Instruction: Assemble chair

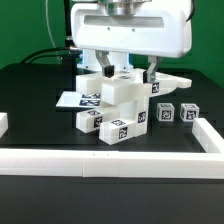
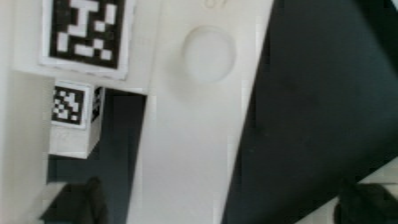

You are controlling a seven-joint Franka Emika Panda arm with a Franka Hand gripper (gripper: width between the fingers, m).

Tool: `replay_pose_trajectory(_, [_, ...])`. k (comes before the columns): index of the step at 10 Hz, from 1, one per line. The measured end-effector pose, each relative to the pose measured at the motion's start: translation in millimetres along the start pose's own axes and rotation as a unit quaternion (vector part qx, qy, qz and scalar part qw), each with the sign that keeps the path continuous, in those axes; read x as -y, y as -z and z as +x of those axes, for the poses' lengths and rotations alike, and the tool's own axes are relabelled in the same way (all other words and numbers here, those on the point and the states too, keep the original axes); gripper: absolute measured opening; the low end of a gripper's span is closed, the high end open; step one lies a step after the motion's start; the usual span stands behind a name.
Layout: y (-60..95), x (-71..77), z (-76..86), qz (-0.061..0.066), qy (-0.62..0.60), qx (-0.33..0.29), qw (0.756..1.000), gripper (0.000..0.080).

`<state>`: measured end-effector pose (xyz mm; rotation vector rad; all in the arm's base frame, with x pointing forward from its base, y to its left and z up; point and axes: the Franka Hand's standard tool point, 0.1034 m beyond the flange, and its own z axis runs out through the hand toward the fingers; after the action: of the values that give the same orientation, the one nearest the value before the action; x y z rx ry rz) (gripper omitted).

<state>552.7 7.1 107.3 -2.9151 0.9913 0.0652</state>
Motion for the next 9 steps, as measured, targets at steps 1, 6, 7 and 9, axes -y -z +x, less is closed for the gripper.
replay_pose_trajectory(1, [0.5, 0.1, -0.3, 0.0, 0.001, 0.0, 1.0, 0.0649])
replay_pose_trajectory(6, [22.3, -2.9, -2.3, 0.012, 0.155, -0.003, 0.988, 0.0649])
replay_pose_trajectory(7, [21.5, -3.2, -2.4, 0.011, 0.193, -0.003, 0.981, 0.0649])
replay_pose_trajectory(9, [21.1, -3.6, -2.7, 0.011, 0.253, -0.003, 0.967, 0.0649])
